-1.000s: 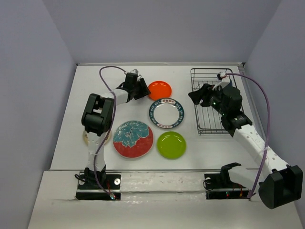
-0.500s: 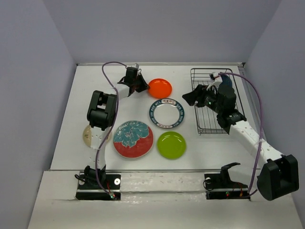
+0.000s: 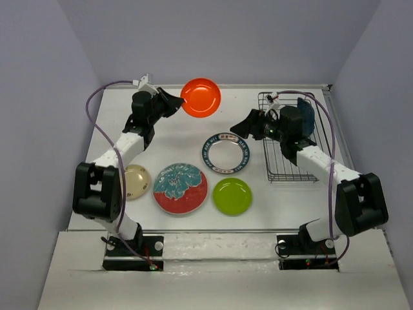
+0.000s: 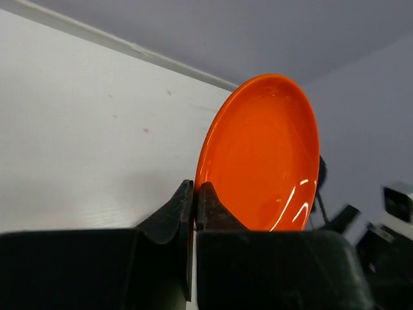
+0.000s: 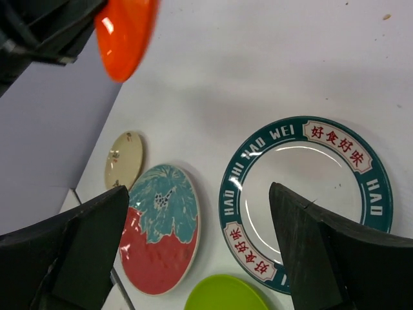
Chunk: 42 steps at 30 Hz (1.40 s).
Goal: Load the plates into the dish rack
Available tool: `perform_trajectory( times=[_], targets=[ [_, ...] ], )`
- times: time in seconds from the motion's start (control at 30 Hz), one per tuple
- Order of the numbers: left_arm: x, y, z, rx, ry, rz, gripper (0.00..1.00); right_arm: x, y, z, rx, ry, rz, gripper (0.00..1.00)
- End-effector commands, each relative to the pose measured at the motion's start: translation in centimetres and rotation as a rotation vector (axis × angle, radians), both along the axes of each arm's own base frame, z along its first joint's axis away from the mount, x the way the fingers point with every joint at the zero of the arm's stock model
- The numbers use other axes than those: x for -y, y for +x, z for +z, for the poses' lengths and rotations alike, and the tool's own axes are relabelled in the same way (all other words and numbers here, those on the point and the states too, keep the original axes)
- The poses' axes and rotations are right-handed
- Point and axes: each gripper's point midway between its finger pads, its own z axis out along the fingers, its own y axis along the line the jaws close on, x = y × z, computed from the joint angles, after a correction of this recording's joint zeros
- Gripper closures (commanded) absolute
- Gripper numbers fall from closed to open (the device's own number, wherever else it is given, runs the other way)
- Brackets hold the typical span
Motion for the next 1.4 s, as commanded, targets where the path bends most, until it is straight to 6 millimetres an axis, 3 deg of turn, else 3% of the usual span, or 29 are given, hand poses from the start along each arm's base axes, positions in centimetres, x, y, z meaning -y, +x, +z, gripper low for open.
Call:
perform_trajectory(
  times=[0.0, 0.03, 0.1, 0.23, 0.37, 0.5, 0.6, 0.67, 0.7, 0.77, 0.83, 0.87, 0.9, 0.93, 0.97, 1.03, 1.07, 1.1, 1.17, 1.3, 1.37],
  targets=[
    [3.3, -6.4, -0.7, 0.018, -0.104, -0.128, 0.94, -1.7, 0.2, 4.3, 0.069, 0.128, 0.055, 0.04],
    [3.4, -7.6, 0.3, 0.038, -0.126, -0.140, 0.94, -1.8, 0.2, 4.4, 0.065, 0.138, 0.060, 0.04],
    [4.0, -9.5, -0.6, 0.011, -0.144, -0.170, 0.94, -2.3, -0.5, 4.8, 0.068, 0.157, 0.085, 0.04],
    [4.3, -12.1, 0.5, 0.049, -0.148, -0.201, 0.94, -2.7, -1.2, 4.9, 0.071, 0.179, 0.100, 0.04],
    [4.2, -13.3, 1.2, 0.074, -0.152, -0.207, 0.94, -2.9, -2.3, 4.3, 0.064, 0.192, 0.127, 0.05],
    [5.5, -14.7, 1.9, 0.097, -0.142, -0.275, 0.94, -3.0, -1.7, 3.2, 0.030, 0.169, 0.114, 0.15],
    [5.9, -15.6, 2.2, 0.107, -0.141, -0.297, 0.94, -3.3, -1.4, 2.0, 0.000, 0.142, 0.106, 0.16],
    [5.9, -16.7, 3.4, 0.145, -0.133, -0.311, 0.94, -3.9, -2.0, 1.9, 0.015, 0.128, 0.123, 0.16],
    [5.8, -16.9, 3.5, 0.153, -0.122, -0.314, 0.94, -4.5, -2.6, 2.1, 0.020, 0.130, 0.152, 0.19],
    [5.7, -17.3, 3.0, 0.137, -0.105, -0.314, 0.94, -5.0, -3.3, 2.9, 0.038, 0.137, 0.181, 0.47],
    [5.4, -17.8, 3.1, 0.137, -0.091, -0.309, 0.88, -5.1, -3.6, 3.6, 0.046, 0.148, 0.170, 0.82],
    [5.1, -18.1, 2.7, 0.126, -0.069, -0.308, 0.81, -4.8, -3.8, 4.3, 0.051, 0.161, 0.156, 0.93],
    [4.9, -18.4, 2.6, 0.125, -0.053, -0.307, 0.63, -4.6, -3.6, 4.7, 0.061, 0.160, 0.134, 0.93],
    [4.7, -18.6, 2.6, 0.126, -0.036, -0.306, 0.52, -4.4, -3.7, 4.7, 0.055, 0.149, 0.121, 0.93],
    [4.2, -19.0, 2.5, 0.126, 0.014, -0.300, 0.33, -3.9, -3.8, 5.3, 0.085, 0.128, 0.105, 0.93],
    [3.1, -19.4, 2.0, 0.116, 0.120, -0.287, 0.21, -2.3, -2.6, 5.0, 0.107, 0.030, 0.003, 0.93],
    [2.7, -20.0, 2.8, 0.143, 0.149, -0.286, 0.04, -1.0, -1.8, 5.2, 0.120, -0.010, -0.054, 0.93],
    [2.3, -20.3, 2.8, 0.148, 0.188, -0.288, 0.01, 0.6, -0.6, 7.1, 0.172, -0.045, -0.148, 0.93],
    [1.3, -21.3, 2.3, 0.133, 0.269, -0.286, 0.01, 3.6, 0.4, 6.1, 0.159, -0.196, -0.252, 0.93],
    [-0.7, -22.6, -1.1, 0.110, 0.422, -0.280, 0.01, 14.8, 3.0, 6.6, 0.134, -0.513, -0.690, 0.93],
    [-0.5, -23.2, -1.8, 0.106, 0.434, -0.297, 0.01, 17.8, 3.2, 6.8, 0.127, -0.587, -0.770, 0.93]
  ],
)
